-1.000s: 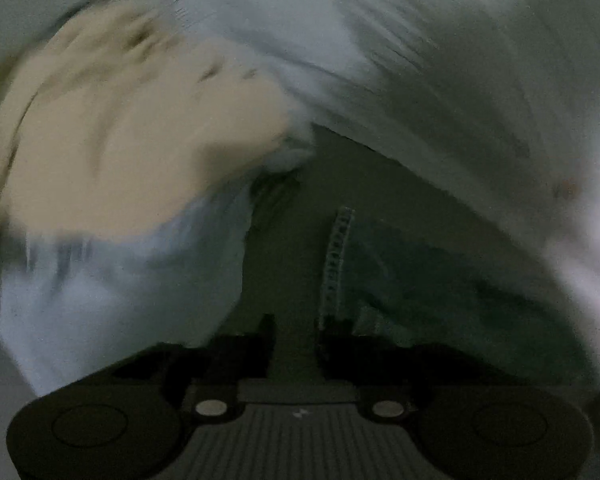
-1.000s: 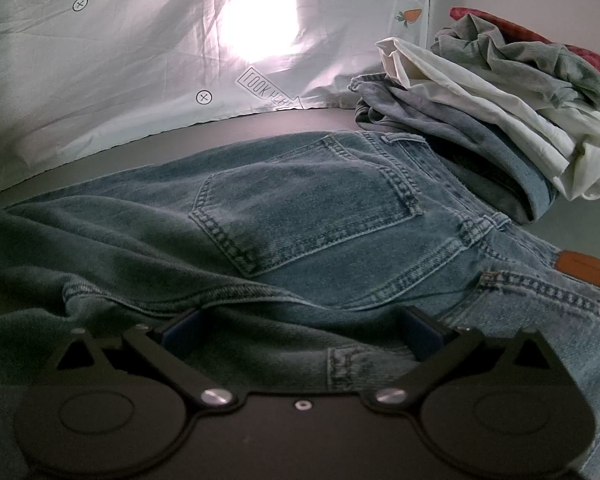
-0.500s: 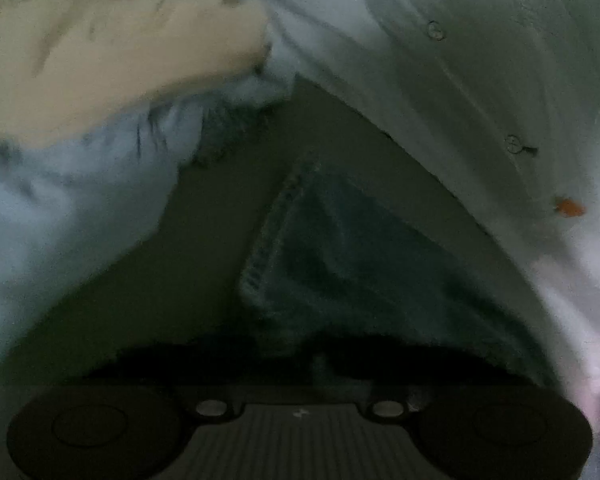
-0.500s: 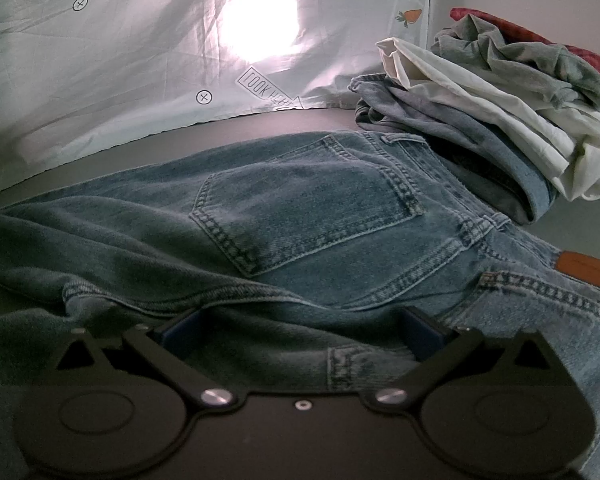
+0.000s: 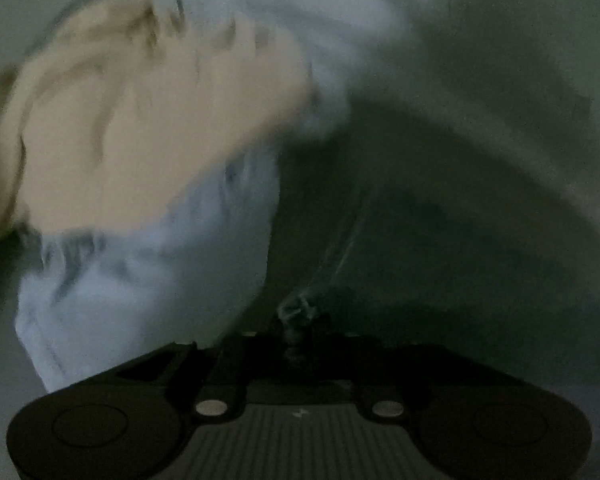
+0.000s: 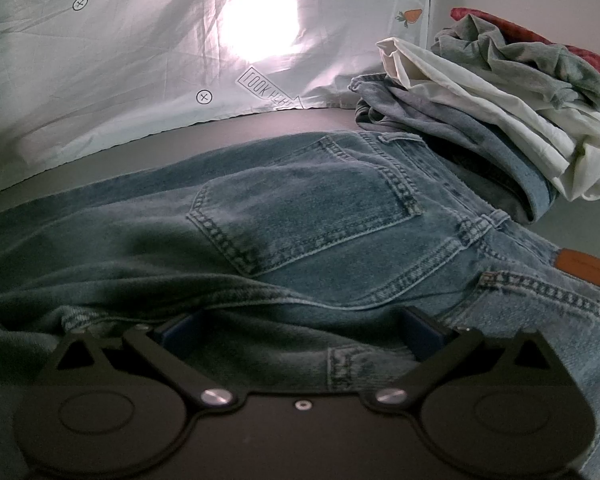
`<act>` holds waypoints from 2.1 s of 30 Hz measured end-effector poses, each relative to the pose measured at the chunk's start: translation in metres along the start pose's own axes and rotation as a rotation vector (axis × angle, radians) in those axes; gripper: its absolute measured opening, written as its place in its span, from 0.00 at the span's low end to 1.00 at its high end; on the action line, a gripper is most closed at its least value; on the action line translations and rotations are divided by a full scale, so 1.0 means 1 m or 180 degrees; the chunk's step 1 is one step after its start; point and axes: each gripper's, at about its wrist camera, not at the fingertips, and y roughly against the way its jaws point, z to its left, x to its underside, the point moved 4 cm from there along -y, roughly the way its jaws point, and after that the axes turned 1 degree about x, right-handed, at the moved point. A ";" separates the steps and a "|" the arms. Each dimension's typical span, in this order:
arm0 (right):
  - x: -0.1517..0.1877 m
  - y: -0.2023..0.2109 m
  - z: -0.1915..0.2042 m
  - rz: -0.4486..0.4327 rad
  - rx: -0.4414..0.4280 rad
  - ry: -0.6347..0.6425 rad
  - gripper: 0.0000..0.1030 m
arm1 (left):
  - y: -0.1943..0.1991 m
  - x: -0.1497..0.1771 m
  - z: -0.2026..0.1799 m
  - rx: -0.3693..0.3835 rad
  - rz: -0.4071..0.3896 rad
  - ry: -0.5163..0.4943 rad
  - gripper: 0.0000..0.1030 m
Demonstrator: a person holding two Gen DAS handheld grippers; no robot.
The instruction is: Fold clothes
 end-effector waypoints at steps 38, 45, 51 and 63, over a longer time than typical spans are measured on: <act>0.038 0.108 -0.169 0.0274 0.0143 -0.1731 0.62 | 0.144 0.231 0.005 0.0167 0.0057 0.0951 0.81; 0.045 0.092 -0.190 0.0391 -0.0176 -0.2137 0.78 | 0.150 0.242 -0.003 0.0090 -0.0015 0.0973 0.82; 0.032 0.074 -0.174 0.0629 -0.0114 -0.1664 0.13 | 0.148 0.245 -0.009 0.0053 -0.0041 0.0915 0.83; 0.035 0.085 -0.171 0.0752 0.0486 -0.0770 0.12 | 0.166 0.227 -0.003 0.0131 -0.0216 0.0716 0.83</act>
